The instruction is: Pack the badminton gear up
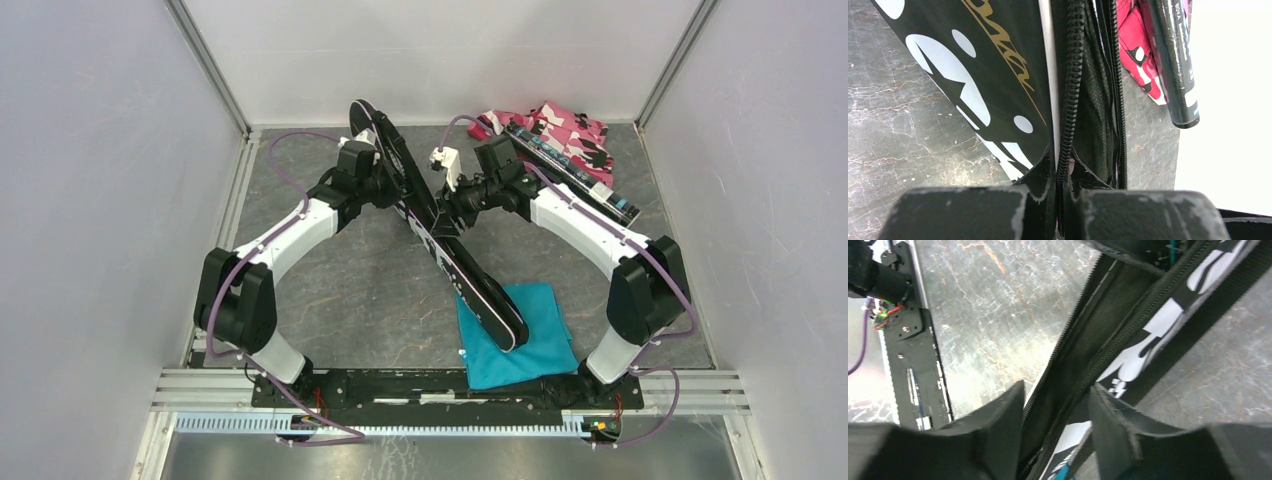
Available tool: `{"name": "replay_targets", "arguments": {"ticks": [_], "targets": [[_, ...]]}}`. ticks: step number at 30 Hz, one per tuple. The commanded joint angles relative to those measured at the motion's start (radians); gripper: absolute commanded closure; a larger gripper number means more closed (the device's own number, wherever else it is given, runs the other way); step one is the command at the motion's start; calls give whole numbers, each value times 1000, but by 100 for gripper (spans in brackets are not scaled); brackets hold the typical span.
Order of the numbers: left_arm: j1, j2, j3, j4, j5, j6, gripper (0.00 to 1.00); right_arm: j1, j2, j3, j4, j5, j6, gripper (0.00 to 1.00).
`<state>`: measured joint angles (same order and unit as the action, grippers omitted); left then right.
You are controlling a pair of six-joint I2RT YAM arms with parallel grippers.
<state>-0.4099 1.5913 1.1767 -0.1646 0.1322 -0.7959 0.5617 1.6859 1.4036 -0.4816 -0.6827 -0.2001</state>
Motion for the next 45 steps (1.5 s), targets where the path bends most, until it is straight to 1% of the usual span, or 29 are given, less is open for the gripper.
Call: {"name": "replay_targets", "arguments": {"ticks": [1,5,7,10,14,18,21,24,27,29,31,32,33,34,35,36,38,39,41,45], "targets": [[6,14,54,48,-43,-48,98,24,-17,-11,38,-76,48,40],[7,20,64,46,-36,-49,98,47,-18,-12,44,-37,58,26],[7,22,67,46,-29,-50,98,61,-20,-12,40,7,50,21],[7,23,66,48,-17,-56,98,88,-29,-10,30,139,34,20],[7,17,59,53,-2,-59,98,121,-47,-13,25,319,5,22],[7,-1,41,66,14,-56,98,152,-63,-18,24,479,-29,29],[7,-24,25,77,27,-46,98,160,-59,-24,20,519,-49,36],[9,-44,10,99,45,-21,98,161,-55,-33,25,545,-69,51],[11,-72,-8,132,79,34,97,160,-64,-29,22,572,-99,71],[19,-94,-21,160,121,88,90,160,-71,-6,3,593,-125,86],[29,-122,-29,182,167,150,80,160,-82,18,-16,624,-146,99],[36,-138,-31,195,189,183,74,160,-88,30,-25,644,-157,100],[42,-154,-32,202,222,217,66,161,-97,39,-35,662,-170,100],[48,-169,-30,206,258,255,63,161,-102,50,-45,675,-185,100],[53,-183,-27,203,295,290,55,160,-109,57,-57,688,-196,100],[56,-197,-21,192,333,327,43,160,-117,65,-69,708,-211,100],[60,-223,-4,142,391,408,26,159,-131,72,-89,722,-239,100],[60,-236,8,110,422,459,21,160,-140,72,-96,720,-260,100],[62,-257,40,27,452,563,16,158,-159,61,-109,720,-301,100],[62,-291,126,-185,512,822,12,149,-198,17,-124,715,-384,100]]}}
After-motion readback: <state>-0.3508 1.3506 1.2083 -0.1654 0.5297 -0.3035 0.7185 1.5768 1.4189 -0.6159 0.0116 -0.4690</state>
